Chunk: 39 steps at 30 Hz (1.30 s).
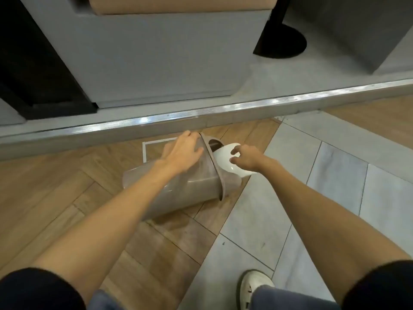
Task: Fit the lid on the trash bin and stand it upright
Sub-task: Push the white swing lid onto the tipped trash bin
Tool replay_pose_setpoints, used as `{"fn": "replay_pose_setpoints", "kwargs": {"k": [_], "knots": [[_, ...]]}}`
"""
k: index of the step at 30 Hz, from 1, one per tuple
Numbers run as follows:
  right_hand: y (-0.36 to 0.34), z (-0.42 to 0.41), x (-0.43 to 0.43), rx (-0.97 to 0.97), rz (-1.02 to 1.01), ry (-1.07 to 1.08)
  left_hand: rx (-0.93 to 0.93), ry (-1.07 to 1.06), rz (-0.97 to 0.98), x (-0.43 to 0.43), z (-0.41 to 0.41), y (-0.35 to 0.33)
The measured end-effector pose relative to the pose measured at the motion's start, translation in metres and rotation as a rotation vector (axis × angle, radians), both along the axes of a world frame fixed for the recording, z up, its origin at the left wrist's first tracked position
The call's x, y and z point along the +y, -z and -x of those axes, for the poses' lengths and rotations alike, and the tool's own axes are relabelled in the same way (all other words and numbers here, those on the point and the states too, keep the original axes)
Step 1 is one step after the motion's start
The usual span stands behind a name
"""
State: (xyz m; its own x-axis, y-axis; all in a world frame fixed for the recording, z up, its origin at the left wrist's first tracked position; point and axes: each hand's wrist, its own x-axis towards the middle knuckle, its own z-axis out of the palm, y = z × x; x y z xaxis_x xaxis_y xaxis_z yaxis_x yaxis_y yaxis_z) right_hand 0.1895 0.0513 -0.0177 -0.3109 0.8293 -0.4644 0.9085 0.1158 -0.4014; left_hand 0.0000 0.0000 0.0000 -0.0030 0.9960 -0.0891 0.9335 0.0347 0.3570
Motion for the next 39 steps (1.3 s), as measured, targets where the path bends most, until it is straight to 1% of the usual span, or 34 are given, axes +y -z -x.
{"fn": "replay_pose_setpoints", "kwargs": {"k": [2, 3, 7, 8, 9, 11, 15, 17, 20, 22, 24, 26, 31, 34, 36, 39], "knots": [[0.006, 0.0, -0.01, 0.022, 0.016, 0.051, -0.13, -0.08, 0.015, -0.002, -0.01, 0.009], [0.011, 0.001, -0.016, 0.053, 0.028, 0.088, -0.223, -0.129, 0.031, -0.003, -0.017, 0.014], [0.027, 0.007, -0.037, 0.181, 0.029, 0.245, -0.585, -0.404, 0.23, -0.003, -0.039, 0.033], [0.03, 0.009, -0.04, 0.213, 0.028, 0.284, -0.647, -0.465, 0.267, -0.004, -0.042, 0.035], [0.034, 0.009, -0.043, 0.243, 0.039, 0.322, -0.676, -0.497, 0.277, -0.005, -0.046, 0.039], [0.04, 0.008, -0.047, 0.298, 0.058, 0.424, -0.668, -0.521, 0.261, -0.005, -0.054, 0.043], [0.044, 0.006, -0.049, 0.443, 0.116, 0.774, -0.674, -0.557, 0.217, -0.005, -0.065, 0.047], [0.044, 0.006, -0.05, 0.491, 0.159, 0.888, -0.694, -0.56, 0.216, -0.006, -0.064, 0.045], [0.043, 0.005, -0.049, 0.524, 0.19, 1.012, -0.714, -0.562, 0.18, -0.01, -0.053, 0.043], [0.042, 0.004, -0.048, 0.501, 0.178, 1.074, -0.739, -0.564, 0.155, -0.015, -0.043, 0.038], [0.04, 0.001, -0.046, 0.494, 0.157, 1.117, -0.76, -0.559, 0.127, -0.021, -0.032, 0.031], [0.036, -0.003, -0.045, 0.542, 0.184, 1.134, -0.804, -0.551, 0.112, -0.027, -0.023, 0.023], [0.026, -0.009, -0.054, 0.73, 0.421, 1.095, -0.973, -0.567, 0.074, -0.038, -0.002, 0.006], [0.017, -0.006, -0.058, 0.885, 0.53, 1.054, -1.08, -0.563, 0.054, -0.045, 0.009, -0.002], [0.009, -0.004, -0.056, 0.926, 0.536, 1.016, -1.129, -0.568, 0.036, -0.051, 0.016, -0.005], [-0.005, 0.003, -0.053, 0.898, 0.499, 0.923, -1.251, -0.6, -0.016, -0.062, 0.032, -0.008]]}}
